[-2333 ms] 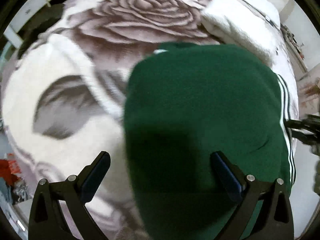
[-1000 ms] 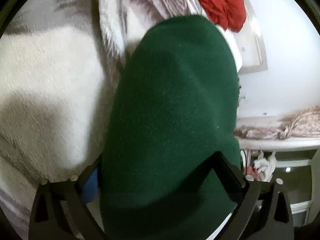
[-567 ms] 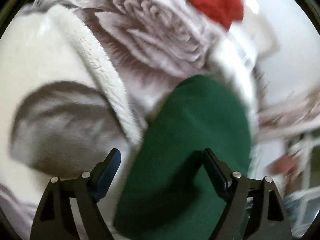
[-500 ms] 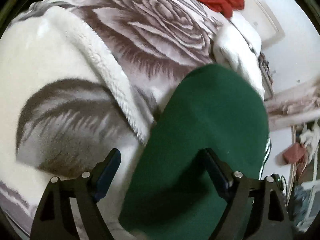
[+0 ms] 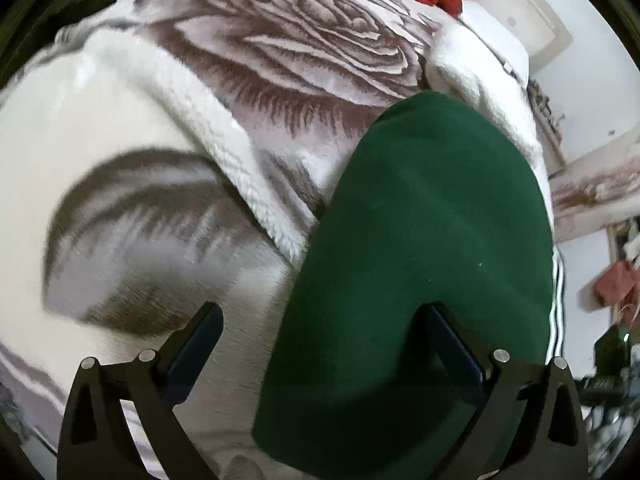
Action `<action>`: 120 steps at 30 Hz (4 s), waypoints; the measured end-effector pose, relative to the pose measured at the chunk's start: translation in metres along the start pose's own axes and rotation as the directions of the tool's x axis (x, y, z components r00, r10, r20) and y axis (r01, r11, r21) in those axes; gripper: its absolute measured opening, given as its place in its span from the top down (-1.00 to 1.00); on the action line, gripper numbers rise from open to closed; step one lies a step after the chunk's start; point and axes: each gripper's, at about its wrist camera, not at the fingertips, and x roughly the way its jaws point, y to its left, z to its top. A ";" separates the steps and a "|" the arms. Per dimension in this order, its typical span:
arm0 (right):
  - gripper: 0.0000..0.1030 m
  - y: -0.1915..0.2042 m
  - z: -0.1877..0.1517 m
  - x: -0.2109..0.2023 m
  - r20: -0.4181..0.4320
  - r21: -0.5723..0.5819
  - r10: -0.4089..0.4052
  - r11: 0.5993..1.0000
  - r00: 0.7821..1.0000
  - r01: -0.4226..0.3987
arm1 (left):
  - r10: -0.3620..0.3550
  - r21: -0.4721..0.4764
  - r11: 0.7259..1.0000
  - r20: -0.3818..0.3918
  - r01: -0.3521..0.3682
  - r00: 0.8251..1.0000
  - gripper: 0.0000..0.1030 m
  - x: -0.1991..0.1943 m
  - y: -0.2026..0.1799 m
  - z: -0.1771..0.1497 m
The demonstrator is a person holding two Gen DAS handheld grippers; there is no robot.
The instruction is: Fold large clothes
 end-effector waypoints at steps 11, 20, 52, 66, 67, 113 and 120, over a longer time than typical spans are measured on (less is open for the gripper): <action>-0.30 0.026 0.118 -0.037 0.246 -0.001 0.077 0.997 0.966 -0.079 | 0.187 0.171 0.965 0.090 -0.200 0.978 -1.00 -0.002 -0.031 0.020; 0.95 0.046 0.128 -0.071 0.465 0.000 -0.041 0.999 0.884 0.047 | 0.192 0.200 0.957 0.110 -0.211 0.975 -1.00 -0.003 -0.039 0.027; 0.78 -0.090 -0.046 0.026 0.252 0.412 0.420 0.769 0.872 -0.489 | 0.469 -0.090 0.878 -0.036 -0.470 0.883 -1.00 0.035 0.088 -0.094; 0.85 -0.084 -0.004 0.019 0.178 0.249 -0.058 0.968 0.982 0.012 | 0.403 -0.159 0.903 0.000 -0.398 0.915 -1.00 -0.041 0.066 -0.052; 0.82 -0.081 -0.002 0.015 0.169 0.253 -0.060 0.967 0.984 0.015 | 0.403 -0.143 0.907 0.021 -0.396 0.915 -1.00 -0.047 0.058 -0.052; -0.33 0.284 0.198 -0.002 -0.118 -0.362 -0.020 0.932 0.993 -0.024 | 0.264 0.003 0.964 0.103 -0.266 0.959 -1.00 -0.018 0.020 0.083; -0.45 0.101 0.187 -0.074 0.139 -0.159 -0.125 0.976 0.982 0.147 | 0.246 0.155 0.954 0.085 -0.256 0.966 -1.00 0.047 -0.049 0.123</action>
